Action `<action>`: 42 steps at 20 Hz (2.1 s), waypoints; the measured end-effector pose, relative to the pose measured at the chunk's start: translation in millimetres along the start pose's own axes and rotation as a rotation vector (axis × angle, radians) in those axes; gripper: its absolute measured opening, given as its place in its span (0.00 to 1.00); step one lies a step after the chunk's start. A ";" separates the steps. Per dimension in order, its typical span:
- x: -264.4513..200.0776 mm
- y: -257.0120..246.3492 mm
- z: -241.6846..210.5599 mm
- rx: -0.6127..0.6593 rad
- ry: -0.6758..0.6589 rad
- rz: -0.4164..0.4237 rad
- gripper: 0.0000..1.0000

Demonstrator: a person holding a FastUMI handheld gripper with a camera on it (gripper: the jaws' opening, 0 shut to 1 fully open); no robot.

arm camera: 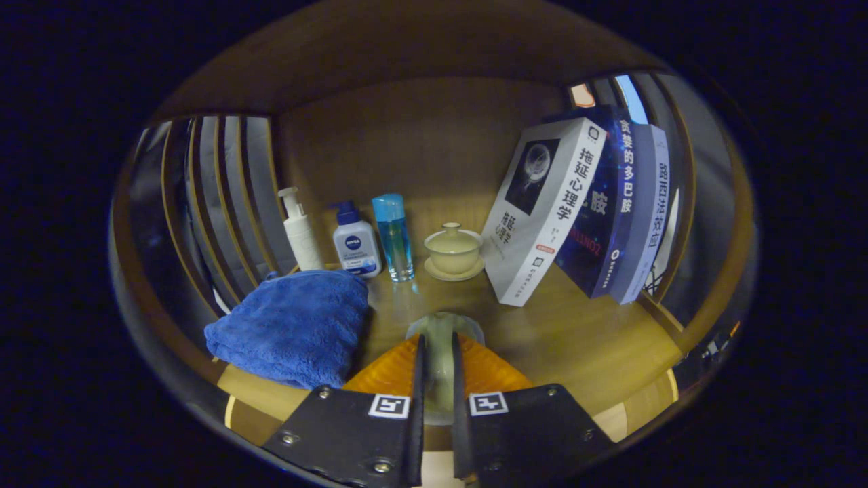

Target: Pull open the drawer, take out the items inside it, and place them on the countertop above the cabinet.

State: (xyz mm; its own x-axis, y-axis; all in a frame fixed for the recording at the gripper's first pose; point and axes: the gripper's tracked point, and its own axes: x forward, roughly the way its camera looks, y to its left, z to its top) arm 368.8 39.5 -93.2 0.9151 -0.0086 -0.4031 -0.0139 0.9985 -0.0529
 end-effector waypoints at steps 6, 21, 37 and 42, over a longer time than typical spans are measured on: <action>-48.6 -4.3 10.2 -0.036 -0.055 -0.030 0.87; -245.8 27.0 -69.4 -0.122 -0.159 0.019 1.00; -322.1 -21.8 -194.6 -0.047 -0.291 -0.009 0.97; -309.8 -36.4 -216.6 -0.058 -0.264 -0.022 0.97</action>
State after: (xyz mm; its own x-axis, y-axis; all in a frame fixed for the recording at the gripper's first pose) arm -1.5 -5.8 -164.3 0.9887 -0.0086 -0.1495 -0.0086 0.9934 -0.1142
